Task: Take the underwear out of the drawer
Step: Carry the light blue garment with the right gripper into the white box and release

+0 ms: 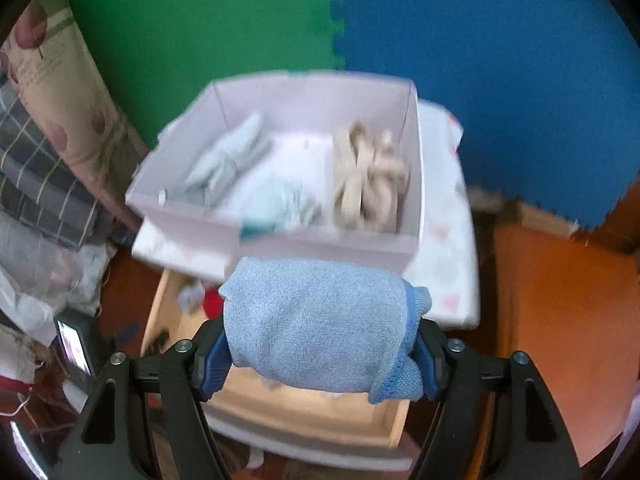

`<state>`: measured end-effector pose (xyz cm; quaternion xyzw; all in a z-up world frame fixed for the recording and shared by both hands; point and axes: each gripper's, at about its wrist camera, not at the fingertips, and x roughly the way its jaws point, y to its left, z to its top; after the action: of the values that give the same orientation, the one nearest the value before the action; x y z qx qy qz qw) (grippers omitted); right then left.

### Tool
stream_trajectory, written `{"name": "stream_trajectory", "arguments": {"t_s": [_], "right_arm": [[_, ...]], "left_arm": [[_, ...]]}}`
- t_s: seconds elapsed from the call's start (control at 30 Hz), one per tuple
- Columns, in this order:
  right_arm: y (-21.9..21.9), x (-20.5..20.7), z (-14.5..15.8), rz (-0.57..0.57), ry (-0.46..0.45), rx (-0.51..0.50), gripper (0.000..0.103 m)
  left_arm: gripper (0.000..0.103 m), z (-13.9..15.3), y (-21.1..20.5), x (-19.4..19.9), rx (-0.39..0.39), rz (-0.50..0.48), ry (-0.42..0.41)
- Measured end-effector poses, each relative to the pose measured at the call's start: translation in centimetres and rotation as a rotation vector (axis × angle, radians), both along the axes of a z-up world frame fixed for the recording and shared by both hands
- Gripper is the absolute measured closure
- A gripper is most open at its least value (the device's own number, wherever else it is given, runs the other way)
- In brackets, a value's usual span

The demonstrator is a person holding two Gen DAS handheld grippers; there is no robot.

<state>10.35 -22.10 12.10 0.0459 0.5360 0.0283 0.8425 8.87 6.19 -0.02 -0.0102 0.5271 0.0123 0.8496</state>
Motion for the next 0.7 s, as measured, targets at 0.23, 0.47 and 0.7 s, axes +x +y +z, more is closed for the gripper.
{"name": "stream_trajectory", "arguments": {"t_s": [0.23, 0.47, 0.7], "right_arm": [[0.5, 6.5, 0.8, -0.039, -0.023, -0.030, 0.033], [1.4, 9.6, -3.0, -0.048, 0.044, -0.039, 0.033], [1.5, 11.0, -6.2, -0.066, 0.098, -0.070, 0.029]], "left_arm": [[0.045, 0.0, 0.3, 0.1, -0.015, 0.006, -0.001], [0.045, 0.1, 0.3, 0.1, -0.046, 0.009, -0.003], [0.045, 0.0, -0.1, 0.1, -0.040, -0.001, -0.003]]}}
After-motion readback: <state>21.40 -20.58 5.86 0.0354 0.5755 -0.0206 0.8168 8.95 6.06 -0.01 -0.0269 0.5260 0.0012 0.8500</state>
